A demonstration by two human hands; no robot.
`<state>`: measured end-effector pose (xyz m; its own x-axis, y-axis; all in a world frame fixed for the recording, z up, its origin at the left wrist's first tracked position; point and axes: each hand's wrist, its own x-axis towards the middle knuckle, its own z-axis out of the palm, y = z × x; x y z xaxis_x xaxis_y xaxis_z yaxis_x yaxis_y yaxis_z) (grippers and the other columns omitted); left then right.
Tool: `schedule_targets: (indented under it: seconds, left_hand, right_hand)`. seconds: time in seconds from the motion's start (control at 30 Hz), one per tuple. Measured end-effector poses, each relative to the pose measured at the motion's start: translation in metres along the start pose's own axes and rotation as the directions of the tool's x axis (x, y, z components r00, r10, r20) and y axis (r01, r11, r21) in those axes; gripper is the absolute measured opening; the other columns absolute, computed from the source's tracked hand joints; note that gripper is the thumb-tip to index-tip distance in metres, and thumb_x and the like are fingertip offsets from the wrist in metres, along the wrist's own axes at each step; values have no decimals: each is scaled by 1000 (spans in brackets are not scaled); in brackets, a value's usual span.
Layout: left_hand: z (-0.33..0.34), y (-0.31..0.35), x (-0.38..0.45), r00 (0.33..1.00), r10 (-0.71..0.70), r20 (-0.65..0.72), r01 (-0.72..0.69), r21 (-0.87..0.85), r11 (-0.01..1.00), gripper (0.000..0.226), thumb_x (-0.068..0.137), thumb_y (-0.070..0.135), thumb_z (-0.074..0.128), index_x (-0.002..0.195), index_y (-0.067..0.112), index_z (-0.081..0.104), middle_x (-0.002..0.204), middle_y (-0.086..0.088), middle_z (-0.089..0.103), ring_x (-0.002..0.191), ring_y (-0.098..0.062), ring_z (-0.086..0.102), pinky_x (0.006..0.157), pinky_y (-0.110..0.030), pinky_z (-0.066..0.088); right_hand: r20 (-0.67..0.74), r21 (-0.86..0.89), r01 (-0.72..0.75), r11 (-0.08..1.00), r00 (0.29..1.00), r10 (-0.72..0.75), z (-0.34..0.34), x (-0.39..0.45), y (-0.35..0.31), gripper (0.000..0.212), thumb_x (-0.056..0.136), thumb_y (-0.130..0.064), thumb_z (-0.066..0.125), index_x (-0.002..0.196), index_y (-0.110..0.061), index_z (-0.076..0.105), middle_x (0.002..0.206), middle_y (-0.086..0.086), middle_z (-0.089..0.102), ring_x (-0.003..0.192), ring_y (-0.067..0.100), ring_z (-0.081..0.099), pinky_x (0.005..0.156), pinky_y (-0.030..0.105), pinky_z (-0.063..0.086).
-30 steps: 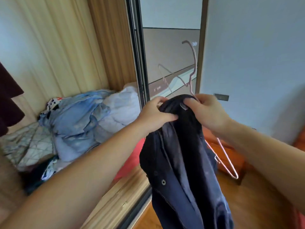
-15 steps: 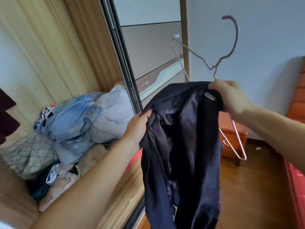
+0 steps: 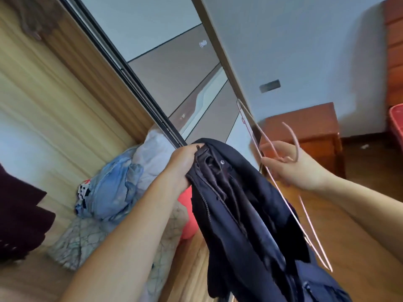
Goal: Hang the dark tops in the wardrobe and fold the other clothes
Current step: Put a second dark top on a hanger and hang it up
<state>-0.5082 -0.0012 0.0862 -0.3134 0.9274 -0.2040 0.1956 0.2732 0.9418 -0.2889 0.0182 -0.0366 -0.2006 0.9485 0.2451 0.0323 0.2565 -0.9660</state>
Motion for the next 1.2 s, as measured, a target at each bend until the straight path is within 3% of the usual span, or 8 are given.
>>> schedule_targets:
  seconds: [0.13, 0.3, 0.4, 0.6, 0.73, 0.9, 1.07, 1.2]
  left_hand:
    - [6, -2, 2, 1000, -4, -24, 6, 86, 996, 19, 73, 13, 69, 54, 16, 73, 68, -9, 71, 57, -25, 68, 66, -35, 56]
    - [7, 2, 6, 998, 5, -55, 2, 127, 992, 21, 78, 12, 69, 57, 15, 71, 62, -7, 69, 50, -23, 65, 63, -33, 53]
    - [3, 9, 9, 998, 32, -45, -24, 180, 983, 16, 80, 15, 69, 64, 15, 69, 67, -8, 69, 56, -24, 66, 67, -35, 50]
    - [-6, 21, 14, 995, 65, -77, -43, 256, 966, 11, 80, 21, 69, 70, 17, 65, 75, -10, 67, 75, -28, 61, 72, -39, 42]
    - [-9, 28, 16, 993, 114, -41, -101, 245, 964, 24, 81, 16, 68, 58, 18, 75, 66, -4, 71, 57, -21, 66, 61, -29, 52]
    - [-10, 40, 15, 981, 190, -37, -173, 271, 947, 30, 78, 12, 66, 51, 22, 72, 58, -2, 69, 46, -16, 63, 43, -20, 47]
    - [-14, 48, 15, 963, 266, -48, -231, 366, 902, 6, 78, 11, 64, 75, 12, 70, 65, -5, 65, 54, -18, 59, 51, -23, 41]
    - [-10, 47, 14, 951, 299, 81, -301, 475, 827, 13, 80, 13, 62, 84, 4, 71, 70, -3, 70, 62, -16, 66, 56, -23, 46]
  right_hand:
    - [12, 7, -72, 997, 997, 72, -1, -5, 14, 39, 98, -50, 37, 93, -30, 71, 50, -10, 41, 45, 4, 40, 47, 13, 33]
    - [5, 418, -87, 904, 996, 93, -9, -15, 31, 43, 94, -55, 48, 100, -22, 75, 55, -6, 27, 48, 11, 23, 44, 22, 21]
    - [14, 581, -143, 801, 986, 166, -12, -20, 46, 51, 87, -58, 53, 99, -13, 73, 55, -5, 22, 46, 11, 17, 43, 23, 15]
    - [82, 642, -201, 740, 977, 194, -27, -34, 70, 54, 85, -58, 52, 80, -9, 74, 49, -7, 21, 40, 9, 17, 38, 20, 20]
    - [57, 366, -197, 909, 980, 190, -23, -40, 76, 63, 85, -61, 51, 71, -3, 73, 49, -2, 25, 44, 14, 20, 41, 20, 22]
    - [-72, 194, -182, 964, 977, 199, -20, -41, 85, 66, 85, -64, 48, 63, -6, 71, 47, 0, 32, 43, 14, 29, 41, 20, 28]
    - [-238, -59, -126, 990, 965, 108, -29, -45, 96, 55, 94, -54, 48, 57, -19, 69, 39, -6, 40, 35, 4, 34, 39, 11, 28]
    - [-383, -133, -81, 988, 923, 24, -28, -40, 92, 56, 96, -48, 49, 52, -17, 64, 35, -7, 42, 33, 6, 38, 40, 11, 30]
